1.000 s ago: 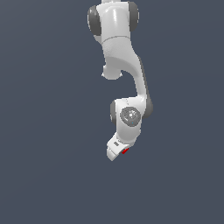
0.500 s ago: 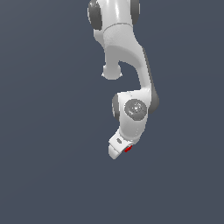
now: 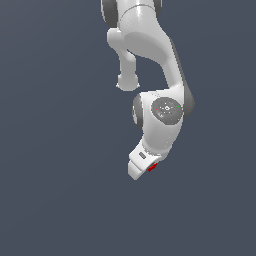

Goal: Pick up the red cube and move it to a goal position.

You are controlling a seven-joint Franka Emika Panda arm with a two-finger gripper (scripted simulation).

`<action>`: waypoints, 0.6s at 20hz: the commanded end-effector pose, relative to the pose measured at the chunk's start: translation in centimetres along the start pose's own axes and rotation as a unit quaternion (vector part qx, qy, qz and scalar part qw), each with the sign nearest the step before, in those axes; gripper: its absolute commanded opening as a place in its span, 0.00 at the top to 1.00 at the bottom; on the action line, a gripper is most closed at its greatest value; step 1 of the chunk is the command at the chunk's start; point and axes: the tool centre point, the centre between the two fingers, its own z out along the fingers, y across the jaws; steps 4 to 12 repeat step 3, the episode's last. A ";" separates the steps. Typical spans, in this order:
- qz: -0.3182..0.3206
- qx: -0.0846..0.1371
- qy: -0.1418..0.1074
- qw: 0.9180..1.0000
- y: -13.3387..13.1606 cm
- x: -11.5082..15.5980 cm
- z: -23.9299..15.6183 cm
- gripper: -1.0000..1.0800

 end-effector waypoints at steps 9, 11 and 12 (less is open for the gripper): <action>0.000 0.000 -0.001 1.000 0.0 0.2 -0.6 1.00; 0.000 0.000 -0.001 1.000 0.0 0.2 -0.6 1.00; 0.000 0.000 -0.001 1.000 0.0 0.2 -0.6 1.00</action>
